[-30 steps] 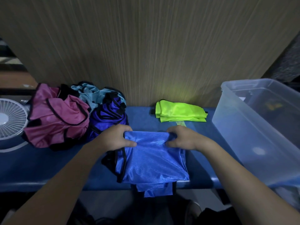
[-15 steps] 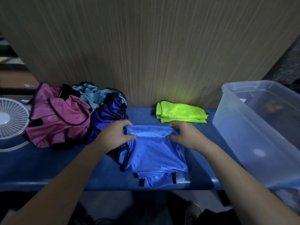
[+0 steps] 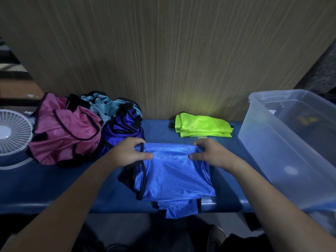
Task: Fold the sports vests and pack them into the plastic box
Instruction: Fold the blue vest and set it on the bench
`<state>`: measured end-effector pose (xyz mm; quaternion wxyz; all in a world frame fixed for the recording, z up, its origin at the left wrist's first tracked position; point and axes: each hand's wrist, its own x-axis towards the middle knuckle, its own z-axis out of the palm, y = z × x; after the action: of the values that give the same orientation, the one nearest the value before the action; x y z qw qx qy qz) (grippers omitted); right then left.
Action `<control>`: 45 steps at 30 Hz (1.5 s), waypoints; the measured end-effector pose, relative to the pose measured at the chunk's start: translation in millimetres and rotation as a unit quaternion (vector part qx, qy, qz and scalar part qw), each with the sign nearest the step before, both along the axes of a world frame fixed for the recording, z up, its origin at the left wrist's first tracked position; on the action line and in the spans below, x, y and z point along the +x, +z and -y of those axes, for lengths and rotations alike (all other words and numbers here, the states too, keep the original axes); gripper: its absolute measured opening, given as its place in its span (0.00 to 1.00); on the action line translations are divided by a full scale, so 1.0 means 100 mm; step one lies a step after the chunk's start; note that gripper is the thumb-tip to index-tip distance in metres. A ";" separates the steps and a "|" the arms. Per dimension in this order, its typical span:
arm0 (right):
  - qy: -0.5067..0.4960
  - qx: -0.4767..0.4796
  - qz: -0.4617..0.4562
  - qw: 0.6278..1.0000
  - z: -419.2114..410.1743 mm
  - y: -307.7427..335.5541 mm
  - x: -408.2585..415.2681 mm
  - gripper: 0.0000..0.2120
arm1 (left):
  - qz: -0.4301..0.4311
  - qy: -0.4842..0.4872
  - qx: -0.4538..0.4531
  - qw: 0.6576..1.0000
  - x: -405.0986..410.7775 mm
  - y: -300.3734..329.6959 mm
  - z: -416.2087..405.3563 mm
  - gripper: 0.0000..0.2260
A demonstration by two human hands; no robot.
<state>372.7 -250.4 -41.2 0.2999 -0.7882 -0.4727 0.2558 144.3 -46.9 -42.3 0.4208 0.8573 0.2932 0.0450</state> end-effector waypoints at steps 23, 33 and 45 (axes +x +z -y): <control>0.177 0.076 0.372 0.908 0.67 -0.17 -0.58 0.22 | 0.152 -0.192 0.453 0.857 -0.53 -0.15 0.62 0.12; 0.192 0.028 0.332 0.923 1.03 -0.24 -0.76 0.17 | 0.088 -0.207 0.383 0.896 -0.85 -0.24 0.82 0.10; 0.058 0.118 0.380 0.915 0.76 -0.14 -0.92 0.27 | 0.154 -0.071 0.445 0.879 -0.45 -0.18 1.08 0.13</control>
<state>280.6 -326.5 -55.3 0.1733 -0.7557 -0.6230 -0.1038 99.8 -155.0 -60.1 0.0371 0.9549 0.1121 0.2723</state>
